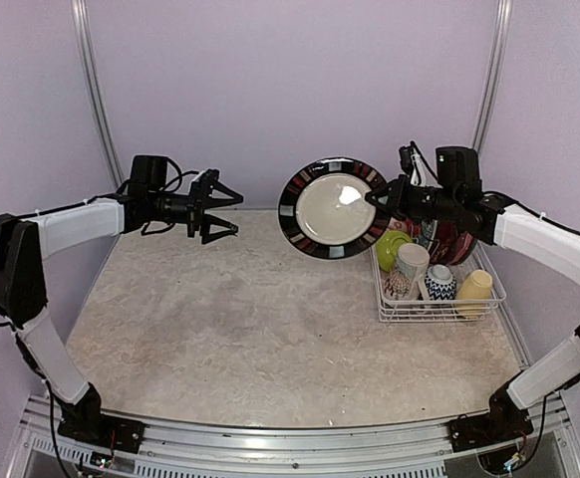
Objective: Unload the mixed dishes from the dish rack
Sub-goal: Pass from the right arm to the left
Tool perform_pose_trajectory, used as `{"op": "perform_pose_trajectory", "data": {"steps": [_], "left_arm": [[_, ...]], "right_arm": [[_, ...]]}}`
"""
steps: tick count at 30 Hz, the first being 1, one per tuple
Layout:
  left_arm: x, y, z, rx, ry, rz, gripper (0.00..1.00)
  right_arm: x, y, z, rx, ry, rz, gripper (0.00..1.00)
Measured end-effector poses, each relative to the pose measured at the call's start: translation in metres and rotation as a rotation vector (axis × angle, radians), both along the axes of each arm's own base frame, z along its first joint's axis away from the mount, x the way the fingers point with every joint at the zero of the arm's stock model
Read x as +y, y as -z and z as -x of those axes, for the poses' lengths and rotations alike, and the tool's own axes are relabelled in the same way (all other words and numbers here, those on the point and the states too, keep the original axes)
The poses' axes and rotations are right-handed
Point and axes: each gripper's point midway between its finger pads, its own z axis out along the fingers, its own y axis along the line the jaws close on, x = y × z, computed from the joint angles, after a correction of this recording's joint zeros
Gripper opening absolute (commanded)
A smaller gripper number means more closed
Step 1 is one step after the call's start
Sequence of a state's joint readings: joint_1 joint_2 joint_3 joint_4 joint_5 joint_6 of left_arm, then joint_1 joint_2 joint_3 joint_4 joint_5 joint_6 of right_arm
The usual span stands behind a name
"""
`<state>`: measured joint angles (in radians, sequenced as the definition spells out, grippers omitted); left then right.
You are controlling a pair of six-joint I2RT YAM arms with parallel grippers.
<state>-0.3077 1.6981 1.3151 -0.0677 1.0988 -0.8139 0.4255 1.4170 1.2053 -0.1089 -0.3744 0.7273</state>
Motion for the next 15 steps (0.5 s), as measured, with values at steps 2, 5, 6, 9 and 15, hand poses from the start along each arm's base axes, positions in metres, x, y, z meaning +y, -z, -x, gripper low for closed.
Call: {"op": "perform_pose_trajectory", "data": {"steps": [2,5,6,9,15], "left_arm": [[-0.011,0.011,0.008,0.055,0.049,0.030,0.92],[-0.024,0.016,0.018,0.095,0.103,0.054,0.83],[-0.027,0.014,0.021,0.093,0.120,0.063,0.79],[-0.034,0.008,0.028,0.084,0.154,0.081,0.65],[-0.036,0.017,0.026,0.113,0.145,0.053,0.37]], "right_arm": [[0.019,0.003,0.003,0.005,-0.043,-0.030,0.00],[0.042,0.005,0.005,0.005,-0.090,-0.071,0.00],[0.049,0.005,0.005,0.003,-0.103,-0.085,0.00],[0.066,0.007,0.005,0.003,-0.135,-0.121,0.00],[0.088,0.020,0.002,0.024,-0.161,-0.159,0.00]]}}
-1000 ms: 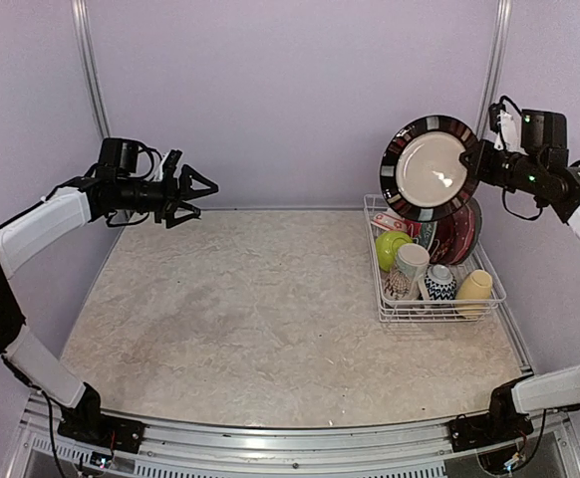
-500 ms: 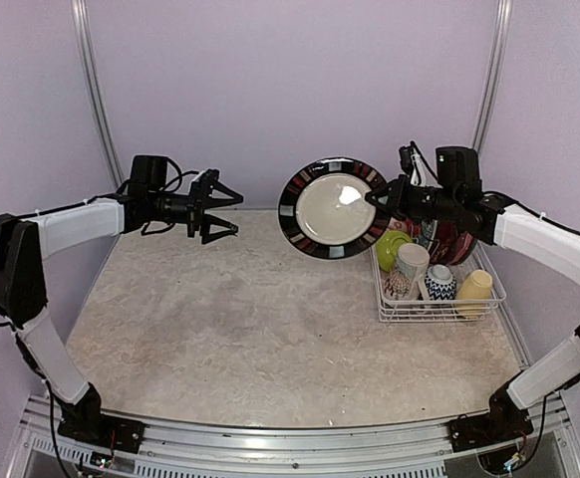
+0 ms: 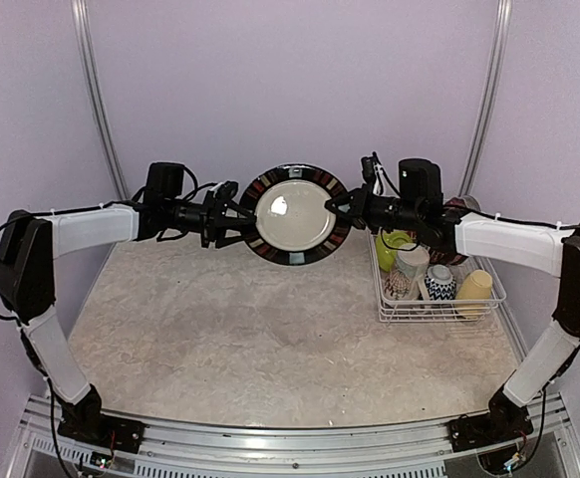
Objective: Unload the mixed dishes from the dish rack
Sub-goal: Pass from the right arm to the left, then place the plate at the center of the board.
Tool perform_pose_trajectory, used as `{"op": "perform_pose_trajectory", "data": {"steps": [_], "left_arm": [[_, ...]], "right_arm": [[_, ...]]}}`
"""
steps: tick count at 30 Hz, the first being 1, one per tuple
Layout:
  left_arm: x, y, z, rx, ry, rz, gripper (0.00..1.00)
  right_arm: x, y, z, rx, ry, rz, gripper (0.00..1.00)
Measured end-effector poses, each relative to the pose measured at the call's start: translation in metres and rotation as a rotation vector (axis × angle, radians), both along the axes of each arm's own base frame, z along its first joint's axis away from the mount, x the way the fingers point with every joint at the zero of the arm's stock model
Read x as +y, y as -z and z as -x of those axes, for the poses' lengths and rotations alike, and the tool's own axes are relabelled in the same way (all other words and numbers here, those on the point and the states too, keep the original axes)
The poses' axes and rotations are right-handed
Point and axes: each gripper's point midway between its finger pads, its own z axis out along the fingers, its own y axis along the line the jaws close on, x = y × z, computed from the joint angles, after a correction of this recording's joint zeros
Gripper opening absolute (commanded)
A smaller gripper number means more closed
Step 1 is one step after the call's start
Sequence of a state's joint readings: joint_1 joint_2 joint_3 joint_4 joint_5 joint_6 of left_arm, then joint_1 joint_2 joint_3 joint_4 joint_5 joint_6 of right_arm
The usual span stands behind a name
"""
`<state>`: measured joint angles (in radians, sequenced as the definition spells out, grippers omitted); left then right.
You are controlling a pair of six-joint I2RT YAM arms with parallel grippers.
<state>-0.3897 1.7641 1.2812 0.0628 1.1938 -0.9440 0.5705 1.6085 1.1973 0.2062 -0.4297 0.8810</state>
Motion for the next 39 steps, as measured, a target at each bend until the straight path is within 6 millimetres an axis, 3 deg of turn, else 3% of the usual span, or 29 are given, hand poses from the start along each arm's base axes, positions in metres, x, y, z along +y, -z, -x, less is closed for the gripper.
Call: {"op": "perform_pose_trajectory", "data": {"steps": [6,11,15,18,22,26,31,39], "left_arm": [[0.001,0.011,-0.004,0.019,-0.022,-0.051,0.24],[0.002,0.016,-0.008,-0.020,-0.039,-0.074,0.00],[0.001,0.034,-0.014,-0.055,-0.080,-0.142,0.00],[0.003,0.039,-0.012,-0.032,-0.080,-0.156,0.00],[0.013,0.041,-0.016,0.051,-0.111,-0.187,0.00],[0.031,0.047,-0.023,0.110,-0.195,-0.231,0.00],[0.087,0.078,-0.003,0.210,-0.387,-0.340,0.00],[0.212,0.132,0.077,0.377,-0.807,-0.456,0.00]], "right_arm": [[0.013,0.015,0.004,0.028,-0.025,-0.015,0.00],[0.015,0.025,0.003,0.063,-0.020,-0.034,0.00],[0.011,0.032,-0.001,0.100,0.020,-0.042,0.01],[0.011,0.037,0.001,0.098,0.022,-0.028,0.18],[0.012,0.030,0.004,0.037,0.000,-0.006,0.68],[0.009,0.022,0.008,-0.017,-0.008,0.025,0.95],[-0.006,0.018,0.010,-0.082,0.027,0.143,0.98],[-0.051,0.014,0.013,-0.169,0.166,0.381,0.99]]}}
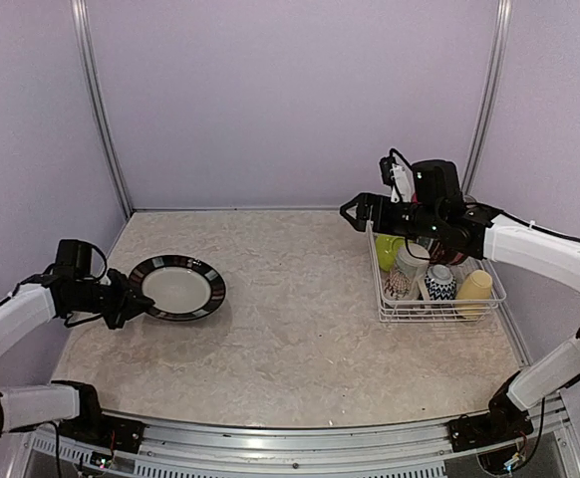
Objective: Unload the mixed dishes from the dish rack
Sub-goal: Place the plate at the center of the board.
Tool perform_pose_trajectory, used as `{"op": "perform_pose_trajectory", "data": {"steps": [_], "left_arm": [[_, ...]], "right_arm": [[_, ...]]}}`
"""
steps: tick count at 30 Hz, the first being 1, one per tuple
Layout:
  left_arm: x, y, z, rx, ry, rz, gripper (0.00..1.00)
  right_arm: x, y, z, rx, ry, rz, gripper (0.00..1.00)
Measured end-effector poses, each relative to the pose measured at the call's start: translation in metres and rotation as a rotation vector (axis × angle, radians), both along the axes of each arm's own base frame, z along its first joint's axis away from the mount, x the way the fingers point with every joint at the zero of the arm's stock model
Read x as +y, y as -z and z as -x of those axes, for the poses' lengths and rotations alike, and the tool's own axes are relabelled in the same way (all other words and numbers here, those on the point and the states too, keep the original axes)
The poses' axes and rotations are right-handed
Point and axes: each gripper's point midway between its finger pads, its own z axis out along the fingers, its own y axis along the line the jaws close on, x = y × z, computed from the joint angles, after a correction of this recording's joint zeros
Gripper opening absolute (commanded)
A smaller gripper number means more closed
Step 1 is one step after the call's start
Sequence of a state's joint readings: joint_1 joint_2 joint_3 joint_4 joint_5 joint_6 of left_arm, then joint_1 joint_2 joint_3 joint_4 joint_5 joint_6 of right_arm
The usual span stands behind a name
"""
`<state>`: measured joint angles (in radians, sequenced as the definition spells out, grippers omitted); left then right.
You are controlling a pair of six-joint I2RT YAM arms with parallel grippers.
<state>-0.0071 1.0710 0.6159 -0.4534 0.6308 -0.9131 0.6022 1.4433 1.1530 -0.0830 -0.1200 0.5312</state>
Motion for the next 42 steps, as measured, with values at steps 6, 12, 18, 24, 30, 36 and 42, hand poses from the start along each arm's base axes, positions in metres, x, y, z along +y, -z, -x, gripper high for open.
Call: {"op": "perform_pose_trajectory", "data": {"steps": [6,12,18,24,30,36,42], "left_arm": [[0.054,0.007,0.024,-0.039,-0.257,-0.051,0.00],[0.096,0.025,0.029,-0.009,-0.462,-0.052,0.00],[0.101,0.055,0.039,0.047,-0.507,-0.059,0.01],[0.102,0.062,0.032,0.039,-0.511,-0.047,0.36],[0.106,0.062,0.038,0.051,-0.546,-0.064,0.73],[0.110,0.060,0.053,0.078,-0.604,-0.087,0.93],[0.112,0.064,0.070,0.211,-0.697,-0.064,0.96]], "right_arm": [[-0.038,0.013,-0.007,-0.005,0.166,0.157,1.00],[-0.071,0.023,-0.009,0.027,0.301,0.308,1.00],[-0.095,0.017,0.003,-0.013,0.348,0.373,1.00],[-0.107,0.002,0.019,-0.083,0.339,0.370,1.00],[-0.109,-0.018,0.024,-0.147,0.325,0.365,0.99],[-0.118,-0.044,0.034,-0.223,0.335,0.343,0.99],[-0.132,-0.059,0.038,-0.268,0.387,0.356,1.00]]}}
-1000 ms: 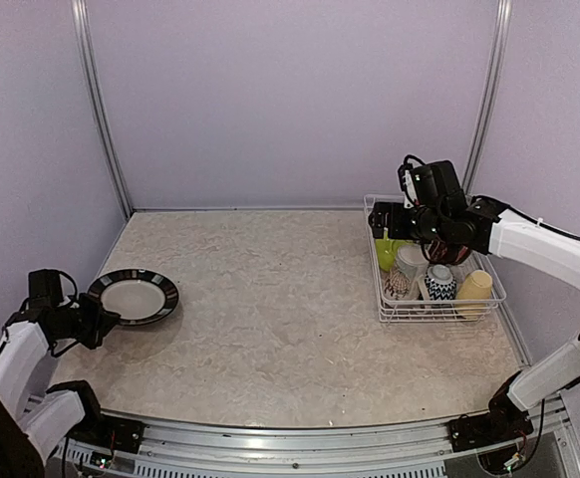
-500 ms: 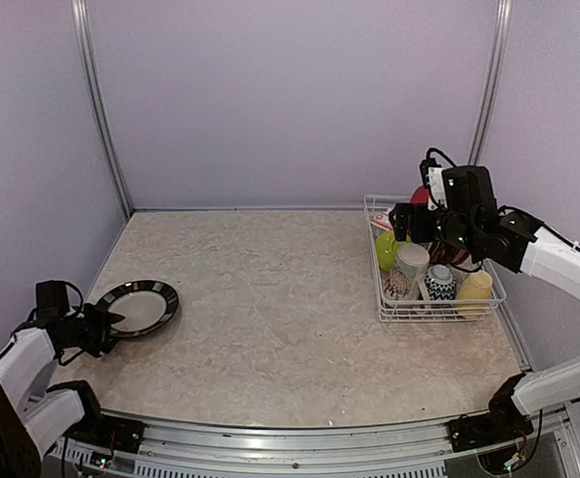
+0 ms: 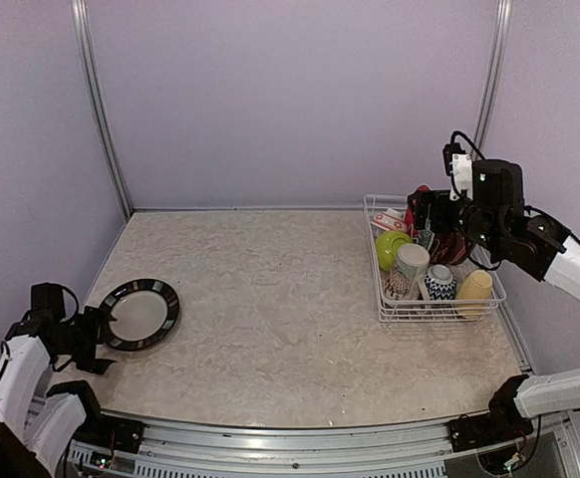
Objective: Unload the mixed dishes from the dish rack
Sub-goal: Place the plate at the center of the board, then grab the plate from the dish rack.
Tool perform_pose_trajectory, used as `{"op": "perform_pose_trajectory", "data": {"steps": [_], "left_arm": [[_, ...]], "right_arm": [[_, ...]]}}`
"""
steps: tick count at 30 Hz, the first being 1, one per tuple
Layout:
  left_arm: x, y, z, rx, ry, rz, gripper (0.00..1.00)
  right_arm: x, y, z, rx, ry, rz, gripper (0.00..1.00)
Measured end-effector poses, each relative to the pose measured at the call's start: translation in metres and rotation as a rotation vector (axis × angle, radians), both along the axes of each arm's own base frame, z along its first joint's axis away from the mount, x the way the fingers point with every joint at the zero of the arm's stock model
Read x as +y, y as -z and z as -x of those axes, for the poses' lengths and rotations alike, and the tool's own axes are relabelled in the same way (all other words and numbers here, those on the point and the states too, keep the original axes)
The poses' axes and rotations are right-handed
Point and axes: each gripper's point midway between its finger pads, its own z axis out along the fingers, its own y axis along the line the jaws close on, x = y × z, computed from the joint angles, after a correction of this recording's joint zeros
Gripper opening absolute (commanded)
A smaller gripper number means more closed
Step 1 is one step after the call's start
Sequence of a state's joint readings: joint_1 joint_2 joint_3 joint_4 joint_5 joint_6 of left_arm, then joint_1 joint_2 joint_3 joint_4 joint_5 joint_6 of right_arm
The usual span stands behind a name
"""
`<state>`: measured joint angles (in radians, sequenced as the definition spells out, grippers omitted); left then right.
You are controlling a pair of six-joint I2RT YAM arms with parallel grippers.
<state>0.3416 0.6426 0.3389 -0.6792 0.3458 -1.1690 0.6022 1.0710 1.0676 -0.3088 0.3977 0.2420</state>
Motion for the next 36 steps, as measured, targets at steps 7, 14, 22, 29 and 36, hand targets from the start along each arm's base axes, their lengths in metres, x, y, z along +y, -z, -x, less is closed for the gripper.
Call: {"op": "perform_pose_trajectory", "data": {"steps": [7,14,22,29,36], "left_arm": [[0.003,-0.049,-0.006,-0.008,-0.004,-0.030,0.99],[-0.030,-0.165,-0.033,-0.320,0.241,-0.247,0.99],[-0.120,-0.254,-0.097,-0.598,0.617,-0.496,0.98],[-0.200,-0.310,-0.165,-0.766,0.837,-0.653,0.99],[-0.220,-0.319,-0.179,-0.857,0.946,-0.719,0.99]], "right_arm": [[-0.019,0.000,0.000,-0.006,0.091,0.050,1.00],[-0.043,0.019,-0.019,0.068,0.186,0.103,1.00],[-0.071,0.057,-0.058,0.235,0.249,0.106,1.00],[-0.081,0.082,-0.083,0.335,0.251,0.089,0.98],[-0.080,0.110,-0.109,0.416,0.263,0.081,0.89]]}}
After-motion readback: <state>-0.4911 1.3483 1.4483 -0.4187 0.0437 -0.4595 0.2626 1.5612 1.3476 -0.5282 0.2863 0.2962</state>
